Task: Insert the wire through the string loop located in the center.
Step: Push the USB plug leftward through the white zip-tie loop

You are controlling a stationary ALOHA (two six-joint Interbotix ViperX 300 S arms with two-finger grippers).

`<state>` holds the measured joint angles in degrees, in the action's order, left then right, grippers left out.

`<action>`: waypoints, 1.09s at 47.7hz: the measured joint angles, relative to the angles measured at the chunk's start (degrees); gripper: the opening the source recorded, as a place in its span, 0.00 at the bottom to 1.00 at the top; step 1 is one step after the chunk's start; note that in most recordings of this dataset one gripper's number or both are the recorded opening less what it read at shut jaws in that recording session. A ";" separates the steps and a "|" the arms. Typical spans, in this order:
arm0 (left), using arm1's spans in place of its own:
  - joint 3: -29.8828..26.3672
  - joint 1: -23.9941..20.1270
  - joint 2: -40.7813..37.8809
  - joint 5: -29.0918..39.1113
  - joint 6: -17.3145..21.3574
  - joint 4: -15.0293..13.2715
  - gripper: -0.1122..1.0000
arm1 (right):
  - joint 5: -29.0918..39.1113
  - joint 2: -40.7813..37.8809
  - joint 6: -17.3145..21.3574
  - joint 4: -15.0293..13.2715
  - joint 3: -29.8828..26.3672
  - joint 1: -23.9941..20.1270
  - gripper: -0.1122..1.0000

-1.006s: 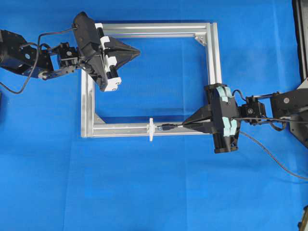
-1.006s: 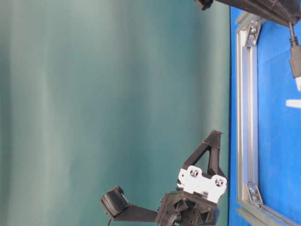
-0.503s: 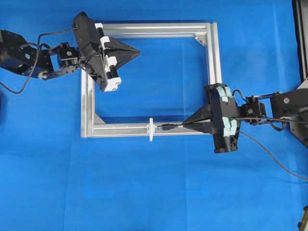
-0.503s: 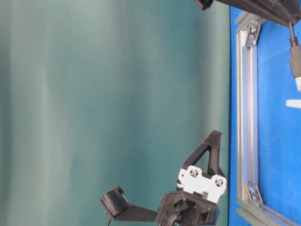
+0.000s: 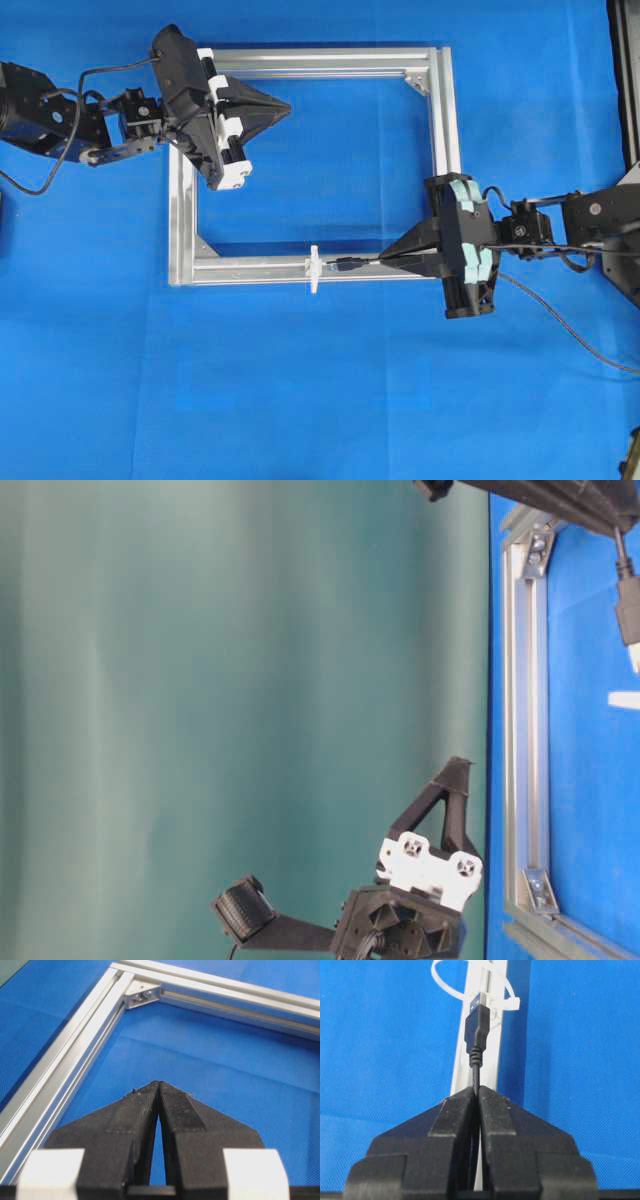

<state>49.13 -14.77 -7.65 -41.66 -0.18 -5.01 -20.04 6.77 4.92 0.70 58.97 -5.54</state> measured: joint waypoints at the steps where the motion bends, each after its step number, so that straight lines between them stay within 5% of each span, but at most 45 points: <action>1: -0.09 0.00 0.00 0.09 0.00 0.00 0.10 | 0.00 -0.09 0.00 0.00 0.00 0.00 0.08; 52: -0.09 0.00 0.26 0.09 0.00 0.00 0.10 | -0.44 -1.41 0.00 0.09 -0.88 0.09 0.08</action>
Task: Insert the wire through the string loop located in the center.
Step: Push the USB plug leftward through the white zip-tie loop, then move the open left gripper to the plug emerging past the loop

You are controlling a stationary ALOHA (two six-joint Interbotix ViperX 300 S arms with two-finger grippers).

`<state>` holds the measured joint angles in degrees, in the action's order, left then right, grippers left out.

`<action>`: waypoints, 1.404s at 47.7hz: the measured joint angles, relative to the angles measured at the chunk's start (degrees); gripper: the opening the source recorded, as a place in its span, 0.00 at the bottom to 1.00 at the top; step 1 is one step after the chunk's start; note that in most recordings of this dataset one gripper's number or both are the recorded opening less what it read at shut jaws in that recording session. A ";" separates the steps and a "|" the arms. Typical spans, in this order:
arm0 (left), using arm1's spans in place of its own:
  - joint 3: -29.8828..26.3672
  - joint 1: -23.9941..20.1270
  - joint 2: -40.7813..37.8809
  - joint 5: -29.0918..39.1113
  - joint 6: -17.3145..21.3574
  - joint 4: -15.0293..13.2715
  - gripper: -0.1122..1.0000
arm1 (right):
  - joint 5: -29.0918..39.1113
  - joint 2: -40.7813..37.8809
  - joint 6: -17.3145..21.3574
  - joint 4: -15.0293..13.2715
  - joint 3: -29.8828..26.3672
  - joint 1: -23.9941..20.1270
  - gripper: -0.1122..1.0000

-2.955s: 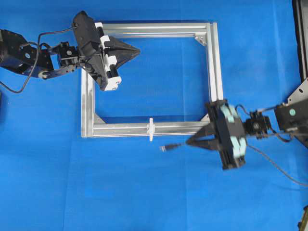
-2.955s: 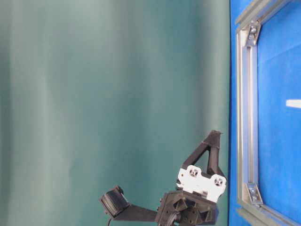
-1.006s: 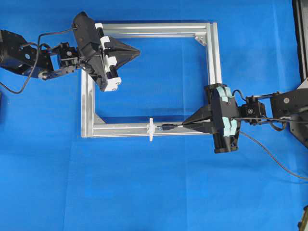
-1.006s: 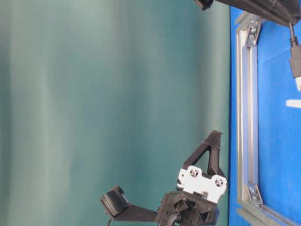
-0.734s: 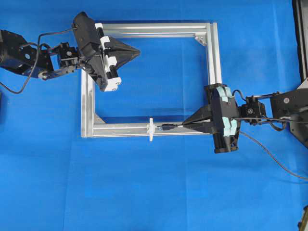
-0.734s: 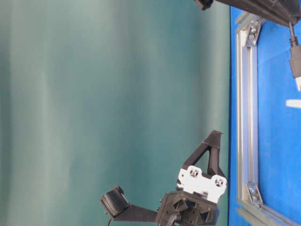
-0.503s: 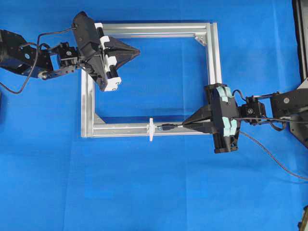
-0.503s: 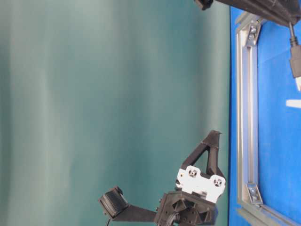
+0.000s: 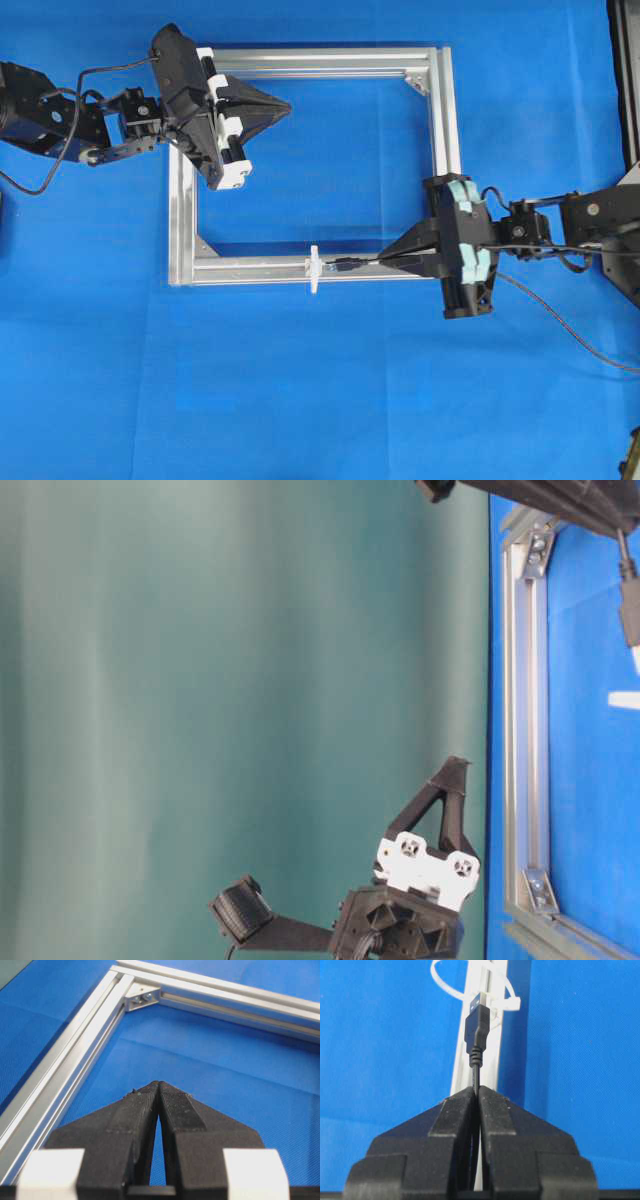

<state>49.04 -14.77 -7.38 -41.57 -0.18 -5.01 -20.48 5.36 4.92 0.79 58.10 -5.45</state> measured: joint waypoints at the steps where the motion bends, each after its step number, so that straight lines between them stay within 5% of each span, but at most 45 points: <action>1: 0.09 0.00 -0.09 0.00 0.00 0.00 0.10 | 0.00 -0.26 0.00 0.00 -0.26 -0.09 0.08; 29: 0.09 0.00 0.00 0.00 0.09 0.00 0.10 | -0.26 -9.76 0.00 0.09 -11.07 -0.09 0.08; 54: 0.00 0.70 -0.09 0.00 -0.18 0.00 0.10 | -0.26 -9.93 0.00 0.09 -11.51 -0.09 0.08; 67: 0.26 5.89 0.00 0.00 -1.05 0.00 0.10 | -0.18 -9.84 0.00 0.09 -11.51 -0.09 0.08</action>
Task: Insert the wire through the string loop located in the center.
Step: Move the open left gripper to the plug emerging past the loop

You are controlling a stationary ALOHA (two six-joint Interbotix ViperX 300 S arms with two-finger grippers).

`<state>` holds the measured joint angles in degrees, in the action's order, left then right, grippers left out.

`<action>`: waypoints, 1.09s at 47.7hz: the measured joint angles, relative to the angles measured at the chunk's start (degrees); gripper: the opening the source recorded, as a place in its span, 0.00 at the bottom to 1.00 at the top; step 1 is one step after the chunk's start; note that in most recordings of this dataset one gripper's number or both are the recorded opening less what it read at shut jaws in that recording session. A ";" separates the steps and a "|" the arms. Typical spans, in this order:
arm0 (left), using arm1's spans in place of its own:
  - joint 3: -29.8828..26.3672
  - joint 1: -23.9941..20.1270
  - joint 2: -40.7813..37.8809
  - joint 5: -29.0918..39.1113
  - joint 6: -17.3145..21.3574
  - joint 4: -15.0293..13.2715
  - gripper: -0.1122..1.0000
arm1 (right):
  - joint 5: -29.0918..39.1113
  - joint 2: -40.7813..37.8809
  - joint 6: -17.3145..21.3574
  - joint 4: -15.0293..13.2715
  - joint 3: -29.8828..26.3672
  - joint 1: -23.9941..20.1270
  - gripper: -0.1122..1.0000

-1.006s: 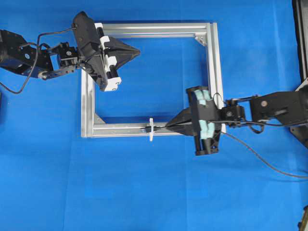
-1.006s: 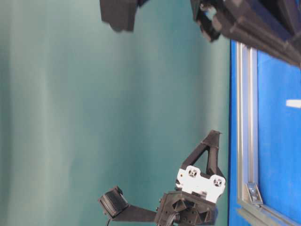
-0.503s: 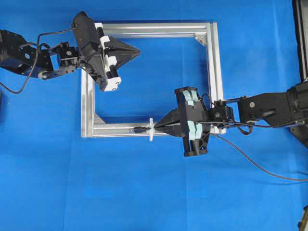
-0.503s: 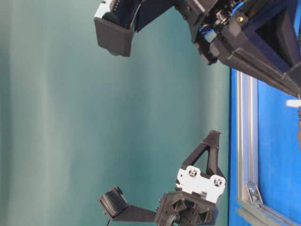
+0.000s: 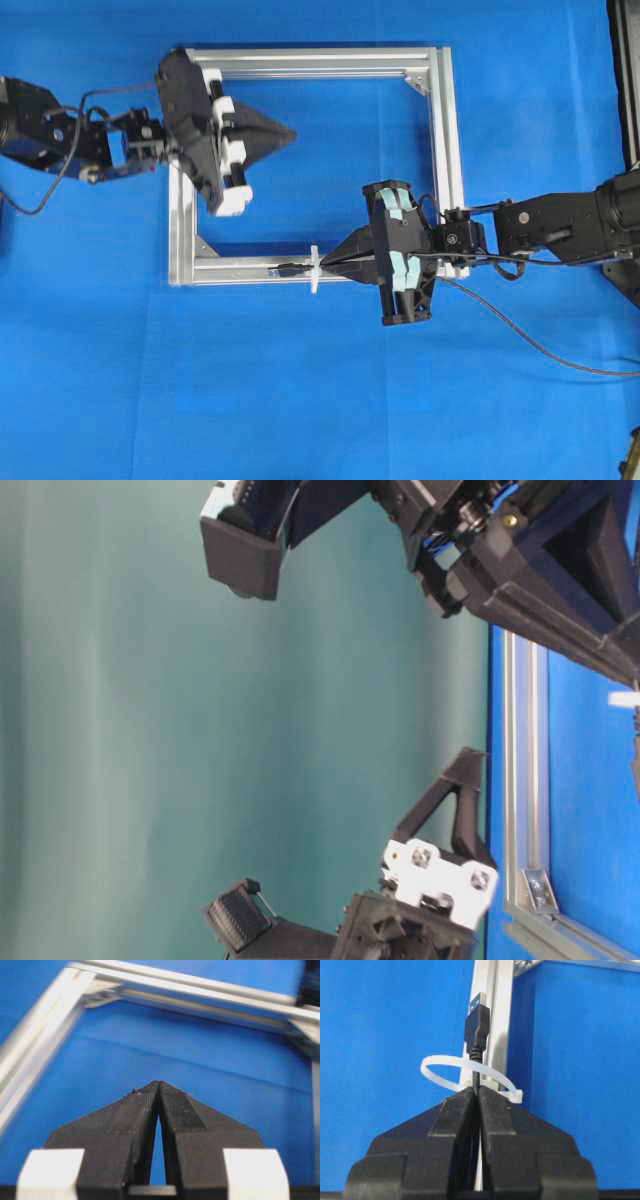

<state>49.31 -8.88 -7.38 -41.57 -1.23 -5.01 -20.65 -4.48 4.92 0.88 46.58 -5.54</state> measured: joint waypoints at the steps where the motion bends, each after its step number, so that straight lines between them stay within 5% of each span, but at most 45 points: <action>1: 0.09 0.70 0.00 0.00 -0.18 0.00 0.10 | -0.09 -0.09 0.00 0.00 0.00 0.00 0.08; 24: 1.23 13.62 0.62 0.53 -4.39 0.00 0.10 | -0.09 -0.09 0.00 0.00 0.00 0.00 0.08; 47: 1.23 14.33 0.62 2.02 -4.13 0.00 0.11 | -0.09 -0.09 0.00 0.00 0.00 0.00 0.08; 52: 1.23 14.33 0.62 2.11 -4.22 0.00 0.26 | -0.09 -0.09 -0.09 0.00 0.00 0.00 0.08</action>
<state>50.54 5.45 -6.77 -39.46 -5.45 -5.01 -20.74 -4.57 4.83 0.88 46.58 -5.54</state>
